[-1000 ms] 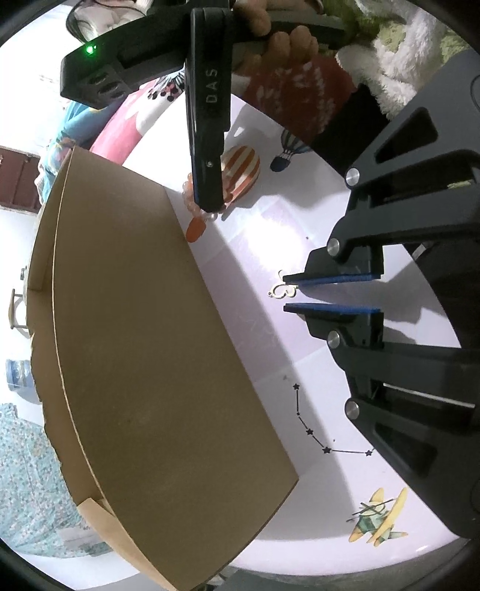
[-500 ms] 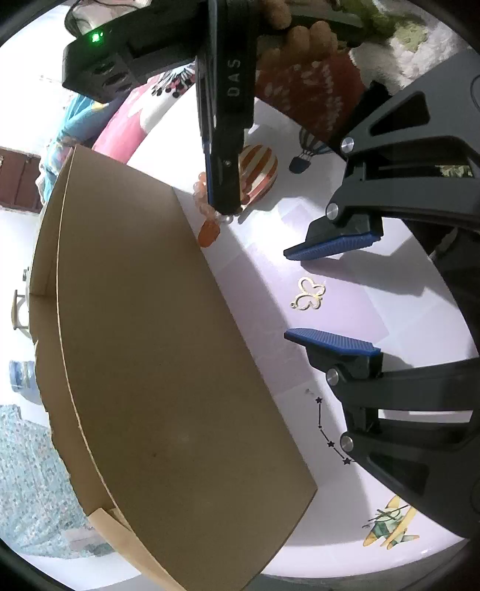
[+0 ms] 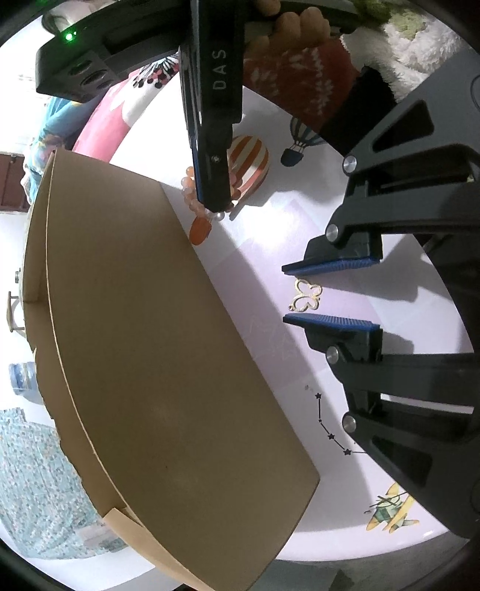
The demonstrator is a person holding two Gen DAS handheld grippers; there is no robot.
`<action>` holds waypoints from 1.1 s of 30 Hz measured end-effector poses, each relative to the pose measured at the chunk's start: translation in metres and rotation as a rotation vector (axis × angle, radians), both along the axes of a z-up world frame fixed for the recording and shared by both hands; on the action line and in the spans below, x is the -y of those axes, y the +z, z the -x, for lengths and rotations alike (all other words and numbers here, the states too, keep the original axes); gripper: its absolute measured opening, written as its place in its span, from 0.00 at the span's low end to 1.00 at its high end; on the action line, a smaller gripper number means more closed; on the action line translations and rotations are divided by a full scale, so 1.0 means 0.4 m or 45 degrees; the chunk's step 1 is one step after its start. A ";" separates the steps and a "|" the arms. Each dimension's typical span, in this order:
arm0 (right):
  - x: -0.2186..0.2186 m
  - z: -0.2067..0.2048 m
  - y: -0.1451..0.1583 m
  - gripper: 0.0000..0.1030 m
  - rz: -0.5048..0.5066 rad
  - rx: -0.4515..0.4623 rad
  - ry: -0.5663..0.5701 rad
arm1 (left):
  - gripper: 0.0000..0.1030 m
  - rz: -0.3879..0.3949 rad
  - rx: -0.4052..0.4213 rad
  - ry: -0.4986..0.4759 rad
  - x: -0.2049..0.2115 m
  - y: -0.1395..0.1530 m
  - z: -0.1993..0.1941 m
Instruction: Organize jewelry
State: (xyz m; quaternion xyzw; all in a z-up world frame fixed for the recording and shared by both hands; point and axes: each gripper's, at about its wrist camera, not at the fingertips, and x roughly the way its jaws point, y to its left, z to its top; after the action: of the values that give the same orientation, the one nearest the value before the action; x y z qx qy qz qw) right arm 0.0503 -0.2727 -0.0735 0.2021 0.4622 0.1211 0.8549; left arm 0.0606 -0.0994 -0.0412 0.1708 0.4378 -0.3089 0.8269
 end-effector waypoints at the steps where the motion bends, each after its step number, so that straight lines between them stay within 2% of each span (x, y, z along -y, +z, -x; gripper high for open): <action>1: 0.001 -0.001 0.000 0.10 0.001 -0.001 0.003 | 0.14 0.000 0.002 0.000 0.005 0.000 -0.001; 10: 0.004 -0.002 0.000 0.10 -0.002 0.001 -0.002 | 0.14 0.040 -0.005 0.018 0.009 -0.005 -0.002; 17: 0.008 0.002 0.005 0.10 -0.007 0.016 -0.009 | 0.14 0.080 -0.019 0.034 -0.027 0.006 -0.005; 24: 0.041 0.020 0.038 0.10 -0.157 0.093 -0.033 | 0.14 0.117 0.033 0.041 -0.056 0.054 0.014; 26: 0.057 0.028 0.048 0.10 -0.238 0.112 -0.048 | 0.14 0.125 0.054 0.041 -0.064 0.072 0.022; 33: 0.084 0.049 0.097 0.10 -0.442 0.187 -0.058 | 0.14 0.211 0.151 0.001 -0.089 0.188 0.054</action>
State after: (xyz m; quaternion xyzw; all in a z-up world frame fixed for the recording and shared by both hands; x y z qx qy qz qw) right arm 0.0307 -0.3063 -0.0346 0.3476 0.3661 0.1940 0.8412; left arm 0.0389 -0.0638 0.0342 0.1196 0.3611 -0.3330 0.8628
